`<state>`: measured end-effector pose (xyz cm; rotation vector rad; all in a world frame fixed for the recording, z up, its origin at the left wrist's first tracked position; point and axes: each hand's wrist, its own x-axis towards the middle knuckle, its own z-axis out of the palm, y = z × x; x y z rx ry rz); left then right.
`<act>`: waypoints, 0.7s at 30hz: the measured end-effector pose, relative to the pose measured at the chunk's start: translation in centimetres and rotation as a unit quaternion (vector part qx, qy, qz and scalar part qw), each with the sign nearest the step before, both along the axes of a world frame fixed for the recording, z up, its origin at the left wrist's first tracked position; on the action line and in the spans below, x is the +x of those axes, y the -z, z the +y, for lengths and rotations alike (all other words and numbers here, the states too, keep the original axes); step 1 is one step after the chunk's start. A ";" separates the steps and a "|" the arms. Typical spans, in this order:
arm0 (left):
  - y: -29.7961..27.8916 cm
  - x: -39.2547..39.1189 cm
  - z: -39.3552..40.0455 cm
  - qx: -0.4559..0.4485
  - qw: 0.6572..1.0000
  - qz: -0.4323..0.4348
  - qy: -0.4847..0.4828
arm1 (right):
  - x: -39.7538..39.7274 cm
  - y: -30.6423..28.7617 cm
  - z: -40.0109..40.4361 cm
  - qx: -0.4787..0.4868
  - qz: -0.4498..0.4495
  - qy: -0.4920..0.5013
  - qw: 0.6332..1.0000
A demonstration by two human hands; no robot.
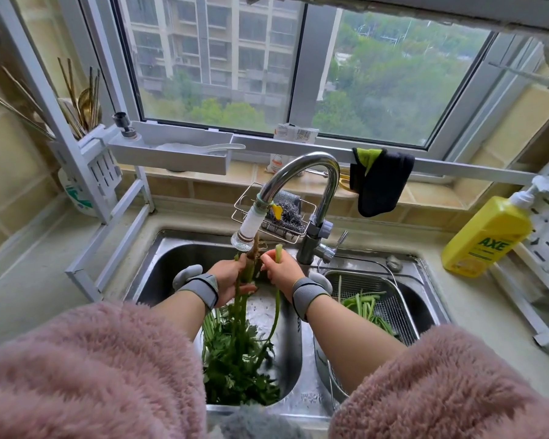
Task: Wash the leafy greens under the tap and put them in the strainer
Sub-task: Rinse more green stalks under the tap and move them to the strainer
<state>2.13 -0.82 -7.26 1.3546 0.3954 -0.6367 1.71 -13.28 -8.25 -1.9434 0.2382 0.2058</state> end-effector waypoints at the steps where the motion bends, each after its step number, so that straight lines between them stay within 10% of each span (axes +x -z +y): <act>1: 0.1 0.1 0.0 0.007 1.000 -0.003 -0.004 | -0.1 0.2 0.0 0.002 -0.001 0.003 1.000; 21: 0.1 0.4 0.5 -0.030 0.999 -0.008 -0.019 | 0.2 -0.5 0.6 -0.007 -0.026 -0.014 1.000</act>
